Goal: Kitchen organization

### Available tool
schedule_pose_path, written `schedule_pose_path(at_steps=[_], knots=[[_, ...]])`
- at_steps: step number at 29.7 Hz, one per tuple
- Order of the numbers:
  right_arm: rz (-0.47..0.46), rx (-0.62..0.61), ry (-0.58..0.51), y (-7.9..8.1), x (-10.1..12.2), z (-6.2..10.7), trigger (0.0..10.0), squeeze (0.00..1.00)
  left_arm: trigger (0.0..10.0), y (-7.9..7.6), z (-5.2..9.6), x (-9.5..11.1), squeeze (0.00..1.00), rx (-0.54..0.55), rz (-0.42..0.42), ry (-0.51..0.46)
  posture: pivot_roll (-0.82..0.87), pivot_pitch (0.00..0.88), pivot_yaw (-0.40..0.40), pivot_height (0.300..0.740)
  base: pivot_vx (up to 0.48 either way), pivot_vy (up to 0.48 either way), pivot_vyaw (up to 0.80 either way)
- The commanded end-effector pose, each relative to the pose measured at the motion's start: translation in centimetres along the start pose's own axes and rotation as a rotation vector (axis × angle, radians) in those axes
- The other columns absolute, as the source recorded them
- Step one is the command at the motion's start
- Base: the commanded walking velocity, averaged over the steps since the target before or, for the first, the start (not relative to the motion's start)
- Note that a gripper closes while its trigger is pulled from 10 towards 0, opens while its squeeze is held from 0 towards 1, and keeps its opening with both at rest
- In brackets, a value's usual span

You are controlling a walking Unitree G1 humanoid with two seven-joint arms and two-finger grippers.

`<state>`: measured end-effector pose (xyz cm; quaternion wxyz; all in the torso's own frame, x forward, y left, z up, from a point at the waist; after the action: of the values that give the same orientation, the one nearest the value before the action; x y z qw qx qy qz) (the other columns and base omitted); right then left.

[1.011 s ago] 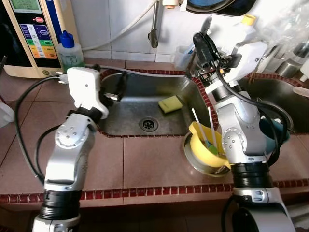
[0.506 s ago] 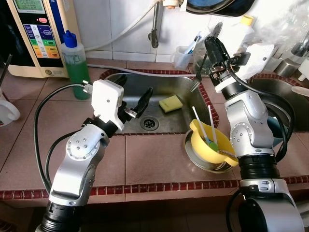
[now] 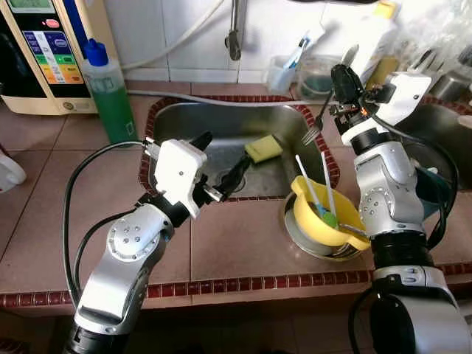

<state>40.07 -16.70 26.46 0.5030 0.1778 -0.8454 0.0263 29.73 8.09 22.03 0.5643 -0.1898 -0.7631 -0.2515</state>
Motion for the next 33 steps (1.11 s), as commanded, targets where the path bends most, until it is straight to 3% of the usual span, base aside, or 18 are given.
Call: schedule_pose_path(at_steps=[1,11,18,25,33], knots=[[-0.02,-0.022,-0.026,-0.6,0.8,-0.3,10.0,0.0,10.0,-0.7,0.1,0.2,0.0,-0.034,-0.003,0.001,-0.15,0.195,-0.046,0.74,0.0,0.0,0.0],[-0.149,-0.047,0.015,-1.2,0.0,-1.6,10.0,0.0,10.0,-1.9,0.2,0.9,0.0,-0.088,0.012,-0.014,-0.14,0.2,-0.04,0.74,0.0,0.0,0.0],[-0.207,0.024,0.059,-0.4,-0.4,-2.3,10.0,0.0,10.0,-2.7,0.2,1.1,0.0,-0.113,0.021,-0.024,-0.15,0.2,-0.044,0.74,0.0,0.0,0.0],[-0.283,0.154,0.121,1.8,-1.3,-3.1,10.0,0.0,10.0,-3.7,0.2,1.7,0.0,-0.139,0.045,-0.045,-0.15,0.205,-0.055,0.74,0.0,0.0,0.0],[-0.321,0.15,0.143,2.1,-2.2,-3.1,10.0,0.0,10.0,-4.1,0.3,1.4,0.0,-0.151,0.034,-0.034,-0.14,0.203,-0.057,0.74,0.0,0.0,0.0]])
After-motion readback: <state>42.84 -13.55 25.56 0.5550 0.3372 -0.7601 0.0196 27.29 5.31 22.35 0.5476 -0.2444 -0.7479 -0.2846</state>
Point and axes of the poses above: a point about 5 cm out from each wrist's last joint towards the gripper, its own z axis pointing back from the gripper into the wrist, its own x axis along the axis of the wrist's last joint, y = z × x, the point moved 3 cm from there along -z, pointing out of the wrist towards the gripper, and after that the axes turned 2 degrees about z, right-handed, at the moved point
